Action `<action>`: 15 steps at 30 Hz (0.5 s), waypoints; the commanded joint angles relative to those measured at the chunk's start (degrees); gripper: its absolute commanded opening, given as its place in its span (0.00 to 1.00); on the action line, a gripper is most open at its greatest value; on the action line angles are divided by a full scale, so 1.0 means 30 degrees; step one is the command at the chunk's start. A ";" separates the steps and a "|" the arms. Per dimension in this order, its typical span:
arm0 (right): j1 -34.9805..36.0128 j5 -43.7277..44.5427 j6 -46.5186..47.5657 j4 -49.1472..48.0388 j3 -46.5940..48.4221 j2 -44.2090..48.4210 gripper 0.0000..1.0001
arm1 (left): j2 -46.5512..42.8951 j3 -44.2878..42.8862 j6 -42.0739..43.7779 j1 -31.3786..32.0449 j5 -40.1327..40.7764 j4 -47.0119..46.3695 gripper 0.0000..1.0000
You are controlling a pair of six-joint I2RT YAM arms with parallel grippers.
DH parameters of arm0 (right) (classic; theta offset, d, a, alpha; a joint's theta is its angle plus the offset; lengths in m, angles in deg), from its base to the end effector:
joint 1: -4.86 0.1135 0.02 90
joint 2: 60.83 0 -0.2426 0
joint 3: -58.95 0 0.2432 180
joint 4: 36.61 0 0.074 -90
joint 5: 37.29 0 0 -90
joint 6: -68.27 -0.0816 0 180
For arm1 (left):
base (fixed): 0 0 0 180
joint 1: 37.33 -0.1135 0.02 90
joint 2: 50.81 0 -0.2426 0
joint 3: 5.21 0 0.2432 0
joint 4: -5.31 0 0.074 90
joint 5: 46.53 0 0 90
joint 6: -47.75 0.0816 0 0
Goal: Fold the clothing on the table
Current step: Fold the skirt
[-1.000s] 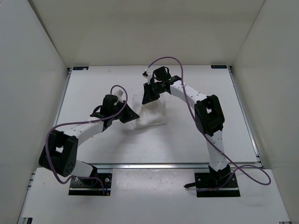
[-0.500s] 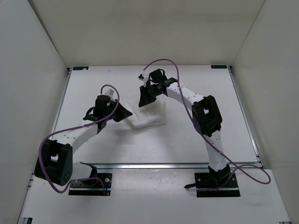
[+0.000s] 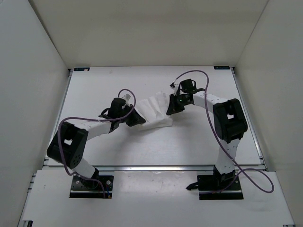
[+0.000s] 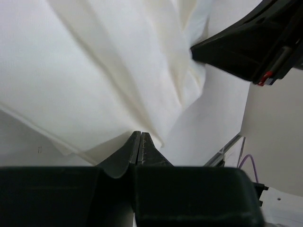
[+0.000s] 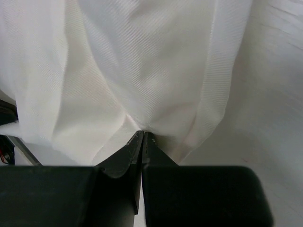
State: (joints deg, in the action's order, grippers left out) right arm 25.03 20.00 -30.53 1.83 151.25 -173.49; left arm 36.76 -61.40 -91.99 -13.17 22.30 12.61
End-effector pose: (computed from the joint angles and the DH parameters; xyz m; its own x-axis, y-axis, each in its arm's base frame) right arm 0.3747 0.1846 0.1307 -0.8780 -0.1854 -0.4412 -0.4236 0.7303 0.5360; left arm 0.2931 -0.1638 0.1354 -0.8561 -0.3959 -0.3323 -0.0223 0.6705 -0.7416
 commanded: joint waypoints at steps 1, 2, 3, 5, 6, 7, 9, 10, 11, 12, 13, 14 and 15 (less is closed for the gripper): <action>-0.0393 -0.0756 -0.0084 -0.2222 -0.1102 0.0495 0.00 | 0.0894 -0.0183 0.0142 0.0383 -0.0270 -0.0543 0.00; -0.0161 -0.0786 -0.0056 -0.2311 -0.1104 0.0203 0.00 | 0.1101 0.0139 0.0114 0.0354 0.0080 -0.0427 0.00; -0.0101 -0.0525 0.0002 -0.2022 -0.0988 -0.0032 0.00 | 0.1335 0.0432 0.0056 0.0209 0.0170 -0.0339 0.00; 0.0163 -0.0434 0.0179 -0.1904 -0.0840 -0.0269 0.00 | 0.1746 0.0959 0.0142 -0.0258 0.0172 -0.0367 0.00; 0.0222 -0.0464 0.0237 -0.1902 -0.0666 -0.0471 0.00 | 0.1835 0.0962 0.0375 -0.0551 0.0171 -0.0194 0.00; 0.0164 -0.0522 0.0266 -0.1960 -0.0577 -0.0299 0.00 | 0.2038 0.0962 0.0580 -0.0525 0.0229 -0.0047 0.00; -0.0041 -0.0698 0.0150 -0.1728 -0.0373 -0.0298 0.00 | 0.2333 0.0264 0.0932 -0.0671 -0.0148 0.0304 0.00; -0.0302 -0.0844 0.0091 -0.1552 -0.0110 -0.0095 0.00 | 0.2391 -0.0205 0.0963 -0.0671 -0.0296 0.0567 0.00; -0.0740 -0.1048 0.0120 -0.1028 0.0704 0.0139 0.00 | 0.2305 -0.0499 0.1079 -0.0758 -0.0964 0.0657 0.01; -0.0889 -0.1369 0.0091 -0.0791 0.1583 0.0171 0.00 | 0.1956 -0.1140 0.1254 -0.0904 -0.1261 0.0774 0.04; -0.1355 -0.1546 0.0091 -0.0441 0.2085 0.0635 0.00 | 0.1750 -0.1872 0.1546 -0.0906 -0.1351 0.1210 0.08; -0.1708 -0.1664 0.0091 -0.0176 0.2902 0.1017 0.03 | 0.1167 -0.2198 0.2013 -0.0993 -0.1468 0.1679 0.20; -0.1885 -0.1607 -0.0025 -0.0086 0.3751 0.1195 0.07 | 0.0408 -0.2956 0.2656 -0.1110 -0.1440 0.2002 0.37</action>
State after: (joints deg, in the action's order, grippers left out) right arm 22.45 16.76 -30.75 2.16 154.92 -174.10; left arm 44.30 -64.03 -88.32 -15.68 20.29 17.18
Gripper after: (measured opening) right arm 0.051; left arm 0.285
